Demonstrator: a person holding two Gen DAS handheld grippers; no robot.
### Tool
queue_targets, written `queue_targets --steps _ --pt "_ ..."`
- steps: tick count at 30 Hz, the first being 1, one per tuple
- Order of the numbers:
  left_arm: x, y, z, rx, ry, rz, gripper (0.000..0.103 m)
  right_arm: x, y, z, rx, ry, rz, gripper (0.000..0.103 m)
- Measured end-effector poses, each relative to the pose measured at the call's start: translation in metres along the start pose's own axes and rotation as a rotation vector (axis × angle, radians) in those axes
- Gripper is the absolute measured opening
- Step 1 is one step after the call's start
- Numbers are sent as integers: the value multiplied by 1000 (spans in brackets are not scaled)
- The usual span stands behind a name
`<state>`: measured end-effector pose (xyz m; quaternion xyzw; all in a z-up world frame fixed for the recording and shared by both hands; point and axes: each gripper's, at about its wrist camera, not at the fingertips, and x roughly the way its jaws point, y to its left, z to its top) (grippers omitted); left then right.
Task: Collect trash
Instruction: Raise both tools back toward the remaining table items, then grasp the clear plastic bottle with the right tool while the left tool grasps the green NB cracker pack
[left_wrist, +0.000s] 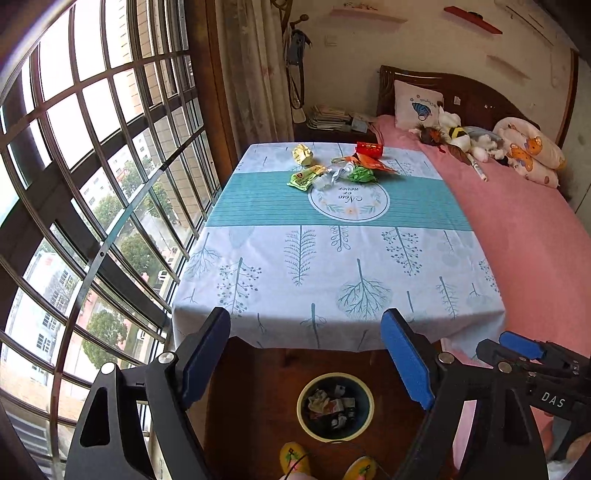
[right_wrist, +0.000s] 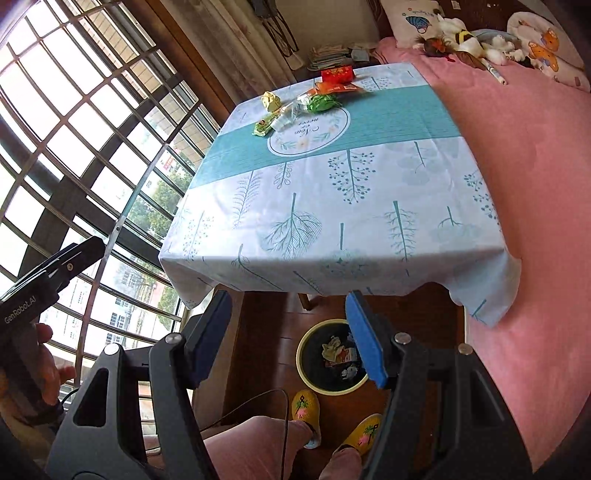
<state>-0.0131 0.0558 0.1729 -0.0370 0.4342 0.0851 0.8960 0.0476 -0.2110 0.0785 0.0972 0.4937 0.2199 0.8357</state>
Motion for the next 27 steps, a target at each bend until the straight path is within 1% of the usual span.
queue_targets --steps 3,7,11,14,18,23,27 --pt "12 11 8 -19 22 -13 82 10 7 13 -20 -5 5 61" --pt "46 23 24 -17 41 -15 82 32 16 40 -36 -10 0 61" --pt "98 35 57 -2 64 -28 82 69 20 79 -29 -20 -33 61" --pt "145 44 95 46 71 -56 82 102 19 116 11 -33 -64 61" --pt "215 52 159 143 64 -67 82 153 17 172 113 -45 -100 61" --pt "310 62 239 228 108 -132 82 230 19 239 209 -38 -124 61" --pt "385 64 283 281 127 -147 82 297 20 285 251 -34 -136 60"
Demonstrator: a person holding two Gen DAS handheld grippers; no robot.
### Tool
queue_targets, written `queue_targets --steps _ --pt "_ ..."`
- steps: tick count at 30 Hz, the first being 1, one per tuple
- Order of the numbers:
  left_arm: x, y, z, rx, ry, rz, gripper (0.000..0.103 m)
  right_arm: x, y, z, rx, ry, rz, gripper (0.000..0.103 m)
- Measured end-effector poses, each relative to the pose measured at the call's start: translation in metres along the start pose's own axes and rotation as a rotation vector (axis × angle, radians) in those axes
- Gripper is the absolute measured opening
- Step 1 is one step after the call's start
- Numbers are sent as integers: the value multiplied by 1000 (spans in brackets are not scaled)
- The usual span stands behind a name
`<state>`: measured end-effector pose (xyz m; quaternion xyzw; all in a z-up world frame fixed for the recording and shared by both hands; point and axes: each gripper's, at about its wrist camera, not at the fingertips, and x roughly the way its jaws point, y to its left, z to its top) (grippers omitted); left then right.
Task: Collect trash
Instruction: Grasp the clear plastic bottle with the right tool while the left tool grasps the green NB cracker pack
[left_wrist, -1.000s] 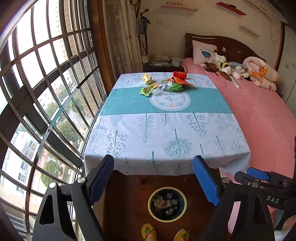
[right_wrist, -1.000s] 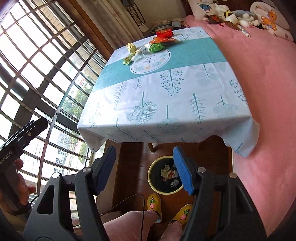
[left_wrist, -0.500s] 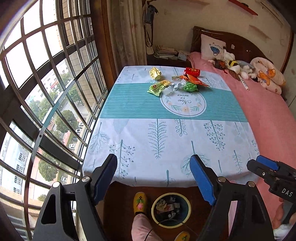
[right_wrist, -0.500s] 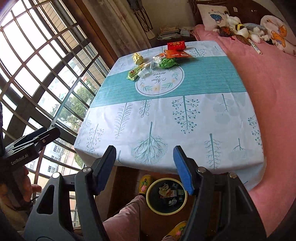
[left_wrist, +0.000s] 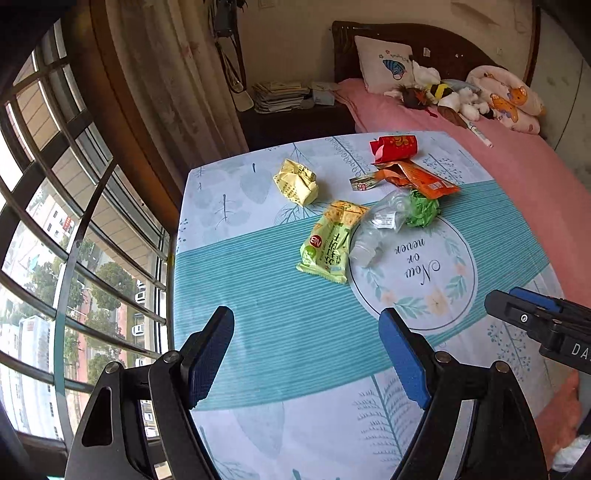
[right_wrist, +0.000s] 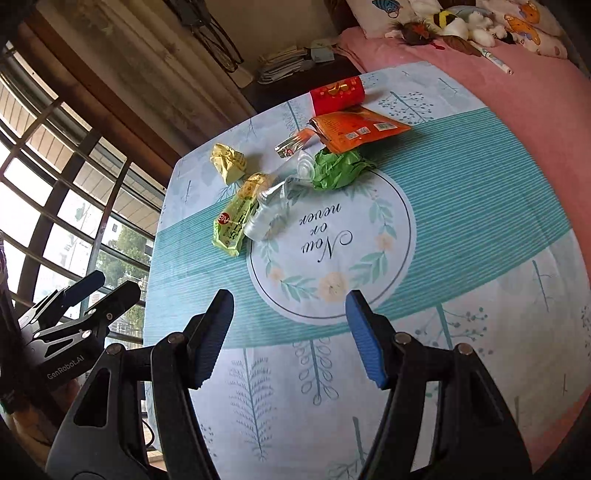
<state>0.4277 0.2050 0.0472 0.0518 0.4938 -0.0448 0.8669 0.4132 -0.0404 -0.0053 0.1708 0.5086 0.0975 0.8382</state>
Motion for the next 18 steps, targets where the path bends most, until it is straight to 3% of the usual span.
queue_targets --steps 7,11,16,18 --pt "90 29 53 -19 52 -53 82 101 20 50 54 12 6 58" --pt "117 31 55 -19 70 -62 82 144 20 66 115 22 16 55" --pt "138 31 60 -7 84 -72 82 165 12 79 202 -13 37 53" --pt "141 27 60 -3 87 -75 82 166 11 81 209 -29 43 37"
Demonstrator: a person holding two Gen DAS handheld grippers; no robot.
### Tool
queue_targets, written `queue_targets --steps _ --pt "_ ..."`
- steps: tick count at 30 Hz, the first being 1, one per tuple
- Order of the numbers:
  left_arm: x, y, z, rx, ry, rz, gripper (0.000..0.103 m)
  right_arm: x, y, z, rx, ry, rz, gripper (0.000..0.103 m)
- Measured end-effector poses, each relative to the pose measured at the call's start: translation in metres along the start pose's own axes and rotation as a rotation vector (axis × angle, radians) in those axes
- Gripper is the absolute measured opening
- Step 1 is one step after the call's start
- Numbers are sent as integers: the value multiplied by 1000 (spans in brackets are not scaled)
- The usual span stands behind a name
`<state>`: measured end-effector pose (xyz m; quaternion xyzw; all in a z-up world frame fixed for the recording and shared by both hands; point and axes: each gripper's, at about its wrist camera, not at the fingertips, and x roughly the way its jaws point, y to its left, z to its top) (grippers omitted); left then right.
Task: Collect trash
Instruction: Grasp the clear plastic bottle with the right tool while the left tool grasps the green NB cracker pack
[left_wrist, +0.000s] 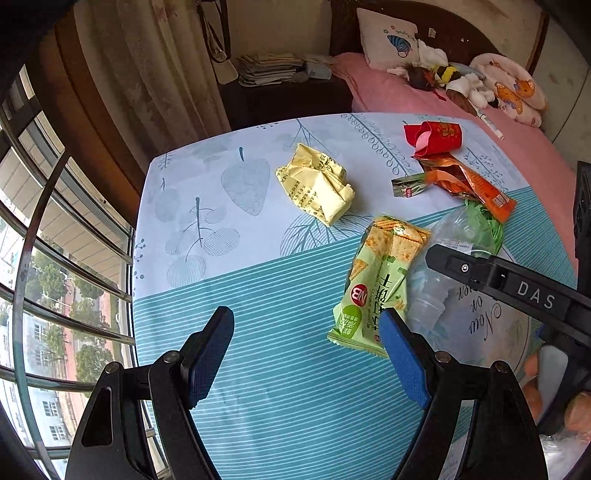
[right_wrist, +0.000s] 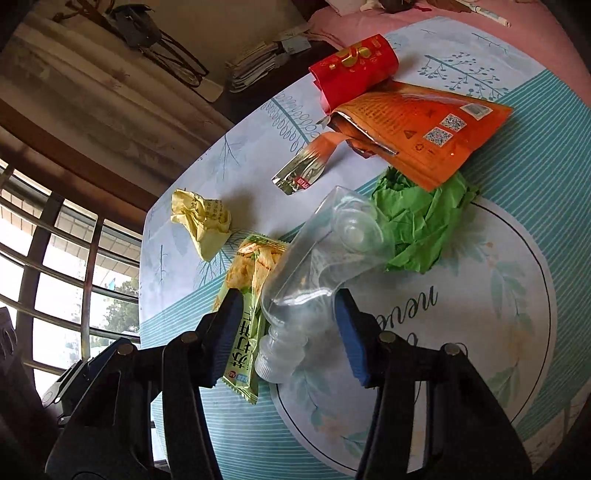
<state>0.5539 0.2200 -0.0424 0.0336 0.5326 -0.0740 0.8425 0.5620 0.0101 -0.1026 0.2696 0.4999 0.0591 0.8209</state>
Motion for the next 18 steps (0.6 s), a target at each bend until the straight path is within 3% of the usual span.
queue_targets --steps 11,18 --pt "37 -29 18 32 79 -82 82 -38 -18 -26 -21 -23 4 35" --pt "70 -49 22 63 137 -87 79 -57 -34 -40 -2 -13 2 35"
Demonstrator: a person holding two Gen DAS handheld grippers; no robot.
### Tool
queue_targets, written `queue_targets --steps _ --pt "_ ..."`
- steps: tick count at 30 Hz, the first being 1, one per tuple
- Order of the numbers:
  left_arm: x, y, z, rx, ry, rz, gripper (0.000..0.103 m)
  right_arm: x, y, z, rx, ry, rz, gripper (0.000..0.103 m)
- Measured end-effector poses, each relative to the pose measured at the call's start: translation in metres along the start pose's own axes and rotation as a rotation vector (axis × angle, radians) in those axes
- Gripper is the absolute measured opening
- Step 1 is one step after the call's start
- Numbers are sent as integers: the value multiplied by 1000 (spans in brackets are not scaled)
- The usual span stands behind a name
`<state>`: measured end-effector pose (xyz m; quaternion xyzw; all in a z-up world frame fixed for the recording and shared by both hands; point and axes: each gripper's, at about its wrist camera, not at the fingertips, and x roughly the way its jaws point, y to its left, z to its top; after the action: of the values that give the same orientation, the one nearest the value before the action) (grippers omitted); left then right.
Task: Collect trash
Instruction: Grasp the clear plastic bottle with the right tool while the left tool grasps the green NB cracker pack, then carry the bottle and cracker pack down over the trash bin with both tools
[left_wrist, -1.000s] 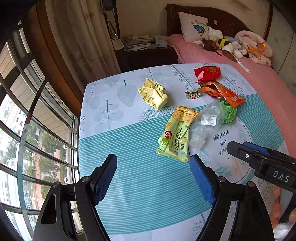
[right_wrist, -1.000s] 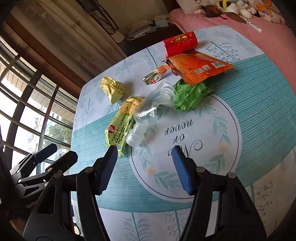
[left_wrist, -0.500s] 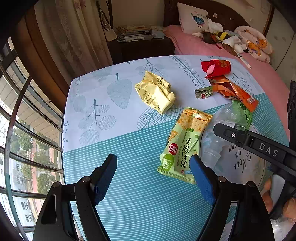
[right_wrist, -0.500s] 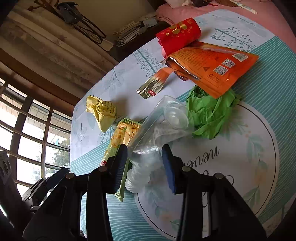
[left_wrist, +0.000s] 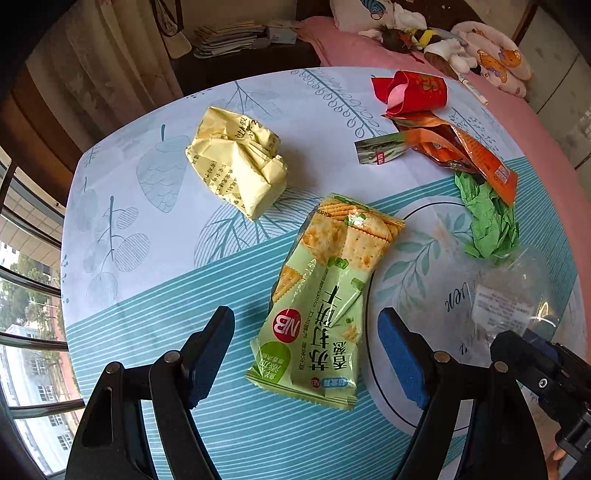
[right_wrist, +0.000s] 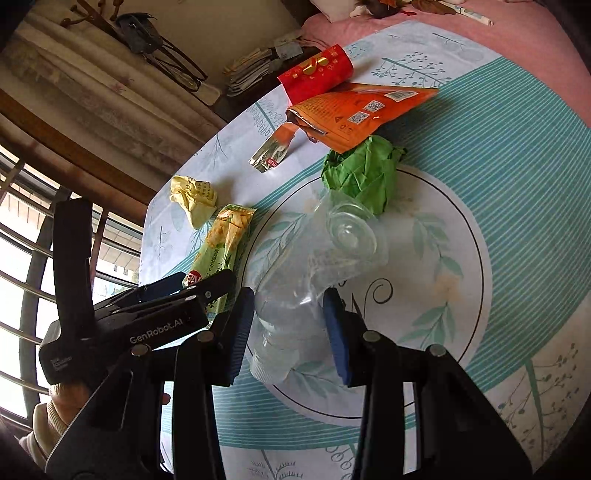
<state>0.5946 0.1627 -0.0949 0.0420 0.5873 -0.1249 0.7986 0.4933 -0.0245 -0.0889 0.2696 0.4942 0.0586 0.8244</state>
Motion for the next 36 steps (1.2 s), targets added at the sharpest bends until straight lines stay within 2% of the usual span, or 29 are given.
queue_targets --steps 2,6,7,11,15,22,29,36 --pt "6 -1 1 -2 17 -7 71 -2 0 -1 1 -2 3 35" --pt "7 -2 2 -8 0 14 63 -8 -2 -3 -4 -5 11 35" --pt "7 -1 2 -11 -4 19 57 -9 -2 -4 -5 -5 12 35" --pt "3 5 0 -41 -7 1 45 -11 0 -7 -14 -5 17 35" --pt "-6 6 -7 -55 -23 12 42 -16 2 -11 -26 -4 26 35" --pt "-46 -3 -37 -37 -67 43 40 -35 7 -21 -64 -5 56 35" --pt "-106 -32 -94 -72 -108 54 40 -87 -1 -50 -127 -5 99 35" --pt "-175 -92 -187 -168 -161 35 40 -165 -29 -105 -238 34 132 35"
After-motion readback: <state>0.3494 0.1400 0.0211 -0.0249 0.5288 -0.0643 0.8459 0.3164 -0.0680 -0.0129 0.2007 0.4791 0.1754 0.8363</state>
